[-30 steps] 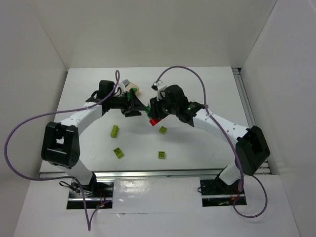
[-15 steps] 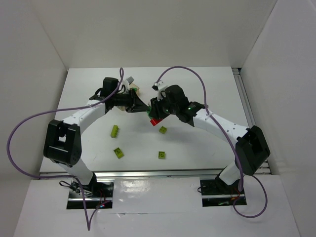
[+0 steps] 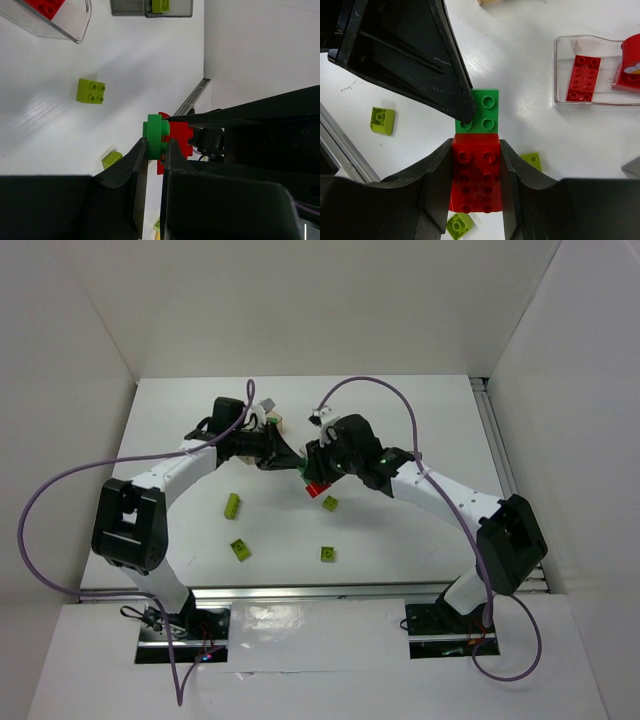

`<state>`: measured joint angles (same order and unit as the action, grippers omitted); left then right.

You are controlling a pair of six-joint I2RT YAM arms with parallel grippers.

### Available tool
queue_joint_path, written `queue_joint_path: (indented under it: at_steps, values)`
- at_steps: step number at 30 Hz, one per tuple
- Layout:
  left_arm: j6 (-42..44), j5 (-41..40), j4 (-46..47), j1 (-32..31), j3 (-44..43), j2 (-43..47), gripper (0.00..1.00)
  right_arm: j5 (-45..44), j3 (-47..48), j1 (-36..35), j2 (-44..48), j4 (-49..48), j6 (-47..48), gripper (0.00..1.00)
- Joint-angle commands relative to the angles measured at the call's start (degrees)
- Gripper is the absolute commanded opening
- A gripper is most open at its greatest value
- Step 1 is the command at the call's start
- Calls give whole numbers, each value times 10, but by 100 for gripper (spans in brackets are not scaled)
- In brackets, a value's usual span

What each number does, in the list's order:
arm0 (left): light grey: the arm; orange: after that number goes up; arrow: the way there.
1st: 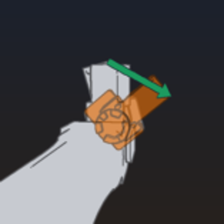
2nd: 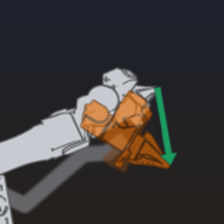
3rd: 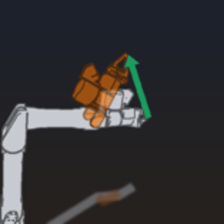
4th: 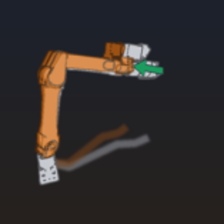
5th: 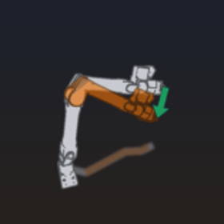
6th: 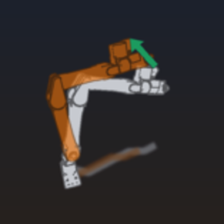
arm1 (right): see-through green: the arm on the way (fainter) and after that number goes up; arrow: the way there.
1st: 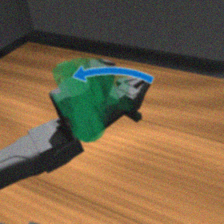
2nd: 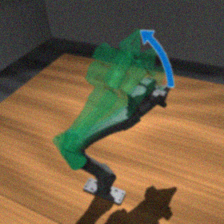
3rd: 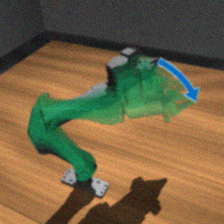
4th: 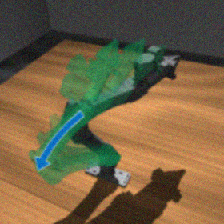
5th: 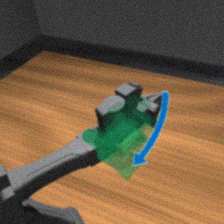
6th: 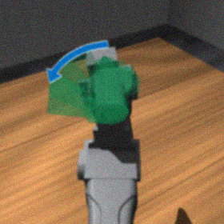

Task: Sort the legos into containers by color

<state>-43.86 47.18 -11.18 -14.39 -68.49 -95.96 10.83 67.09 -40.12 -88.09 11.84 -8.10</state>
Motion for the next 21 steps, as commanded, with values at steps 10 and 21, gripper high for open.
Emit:
queue_joint_path:
  at_steps: [10,21]
  values:
    - [69,-147,-64,6,-22,-55,0,-72,-7,-3,72,-37,-70,18]
    - [84,-198,-108,47,-10,9,0,-230,152,21,-120,-2,-89,18]
